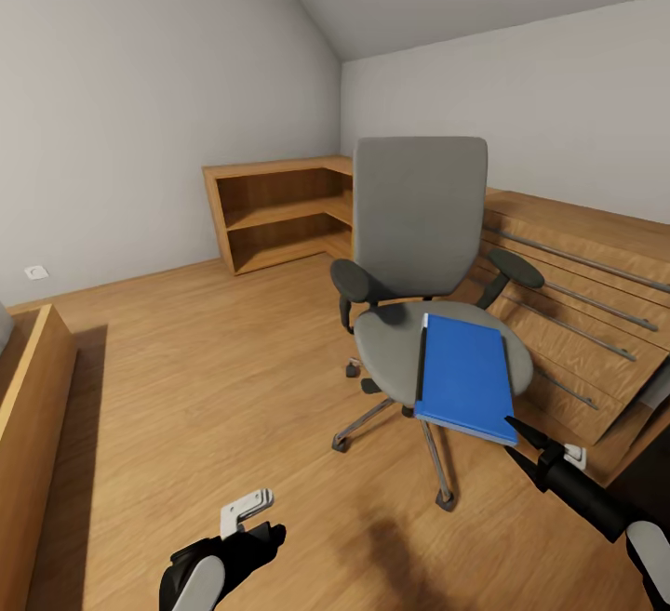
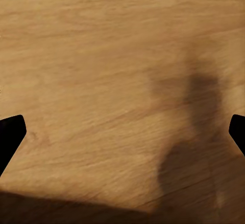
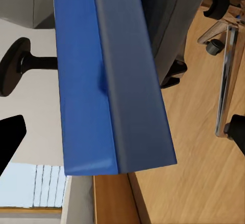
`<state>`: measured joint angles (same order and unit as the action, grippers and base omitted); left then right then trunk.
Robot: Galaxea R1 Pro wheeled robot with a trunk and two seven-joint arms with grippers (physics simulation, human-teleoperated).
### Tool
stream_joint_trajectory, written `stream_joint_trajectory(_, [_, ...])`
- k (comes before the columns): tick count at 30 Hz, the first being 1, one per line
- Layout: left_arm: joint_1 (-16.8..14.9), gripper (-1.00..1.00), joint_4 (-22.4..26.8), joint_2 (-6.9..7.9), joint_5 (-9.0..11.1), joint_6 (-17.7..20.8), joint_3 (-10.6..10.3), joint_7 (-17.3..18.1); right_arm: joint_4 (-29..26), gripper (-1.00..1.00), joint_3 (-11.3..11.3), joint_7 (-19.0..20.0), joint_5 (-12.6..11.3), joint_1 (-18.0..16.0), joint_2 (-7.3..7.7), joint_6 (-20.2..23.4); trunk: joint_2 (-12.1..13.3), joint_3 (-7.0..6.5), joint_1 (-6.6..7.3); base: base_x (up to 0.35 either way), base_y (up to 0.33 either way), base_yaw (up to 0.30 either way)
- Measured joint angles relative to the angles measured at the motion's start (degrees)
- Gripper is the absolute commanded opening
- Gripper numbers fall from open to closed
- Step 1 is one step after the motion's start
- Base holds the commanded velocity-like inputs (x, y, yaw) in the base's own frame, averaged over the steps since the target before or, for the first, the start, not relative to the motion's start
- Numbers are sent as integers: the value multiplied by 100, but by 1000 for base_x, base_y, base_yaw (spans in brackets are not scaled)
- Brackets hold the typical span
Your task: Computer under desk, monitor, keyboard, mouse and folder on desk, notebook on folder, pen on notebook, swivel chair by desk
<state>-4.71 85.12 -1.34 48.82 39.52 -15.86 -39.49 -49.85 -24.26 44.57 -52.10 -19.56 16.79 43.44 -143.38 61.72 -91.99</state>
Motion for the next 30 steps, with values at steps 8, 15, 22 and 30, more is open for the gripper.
stream_joint_trajectory(8, [0,100,-6,1,-1,0,-1,0,3,100,0,-5,2,0,0,0,0,0,0,63,-1,0])
stream_joint_trajectory(15, [0,100,-10,2,-6,0,0,0,7,100,0,-15,4,0,-5,0,0,0,0,14,0,0])
stream_joint_trajectory(22, [0,100,-10,2,-7,0,-1,0,12,100,0,-17,8,0,-7,0,0,0,0,2,0,0])
stream_joint_trajectory(30, [0,100,-10,2,-6,0,-1,0,17,100,10,-18,9,0,-21,0,0,0,0,0,0,0])
